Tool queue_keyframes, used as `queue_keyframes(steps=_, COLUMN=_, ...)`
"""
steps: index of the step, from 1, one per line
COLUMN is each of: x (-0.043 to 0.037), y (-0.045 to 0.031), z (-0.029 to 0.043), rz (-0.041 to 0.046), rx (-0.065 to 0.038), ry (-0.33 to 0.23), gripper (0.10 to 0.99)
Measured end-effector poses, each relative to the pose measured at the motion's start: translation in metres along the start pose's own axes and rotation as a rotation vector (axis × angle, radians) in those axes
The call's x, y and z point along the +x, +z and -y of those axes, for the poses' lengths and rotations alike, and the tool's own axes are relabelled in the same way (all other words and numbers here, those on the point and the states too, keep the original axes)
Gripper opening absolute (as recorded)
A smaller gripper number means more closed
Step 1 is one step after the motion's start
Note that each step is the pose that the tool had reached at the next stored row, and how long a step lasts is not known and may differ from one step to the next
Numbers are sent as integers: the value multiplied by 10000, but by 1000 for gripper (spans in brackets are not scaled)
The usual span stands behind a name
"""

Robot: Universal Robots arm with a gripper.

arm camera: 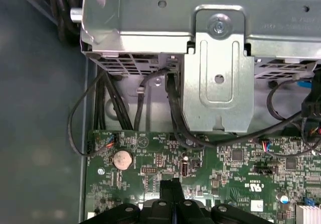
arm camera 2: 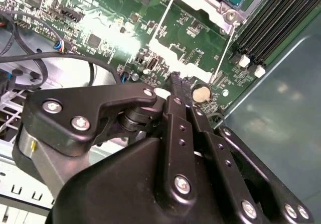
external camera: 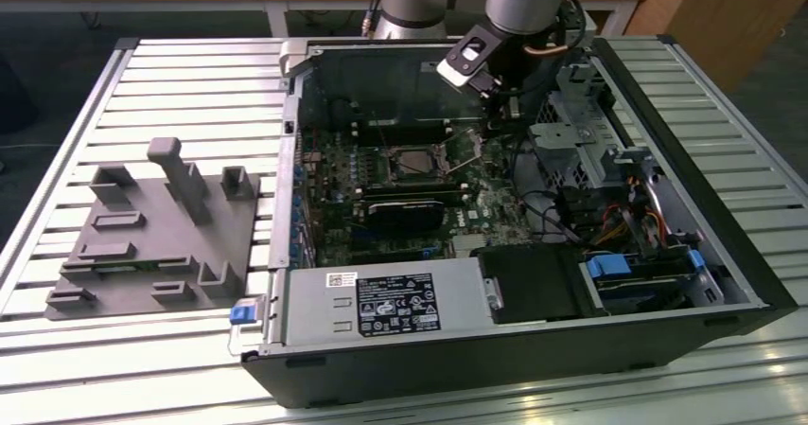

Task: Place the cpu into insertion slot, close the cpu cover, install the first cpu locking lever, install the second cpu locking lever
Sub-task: 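Close the cpu cover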

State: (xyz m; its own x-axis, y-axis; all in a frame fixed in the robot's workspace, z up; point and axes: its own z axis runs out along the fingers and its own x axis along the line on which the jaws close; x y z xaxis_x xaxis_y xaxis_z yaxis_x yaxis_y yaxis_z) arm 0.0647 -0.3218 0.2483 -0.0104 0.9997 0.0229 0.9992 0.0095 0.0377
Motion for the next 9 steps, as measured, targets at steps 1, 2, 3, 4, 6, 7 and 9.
queue_keyframes(steps=1, x=2, y=3, z=-9, rz=1, rx=0, ry=0, gripper=106)
queue_keyframes(steps=2, x=4, y=7, z=-18, rz=1, rx=0, ry=0, gripper=106)
queue_keyframes(steps=3, x=6, y=11, z=-26, rz=5, rx=0, ry=1, gripper=106)
queue_keyframes(steps=4, x=9, y=16, z=-35, rz=7, rx=1, ry=3, gripper=106)
queue_keyframes(steps=6, x=14, y=27, z=-50, rz=7, rx=2, ry=4, gripper=106)
queue_keyframes(steps=7, x=16, y=34, z=-56, rz=8, rx=3, ry=5, gripper=106)
queue_keyframes(steps=9, x=22, y=53, z=-63, rz=8, rx=6, ry=5, gripper=106)
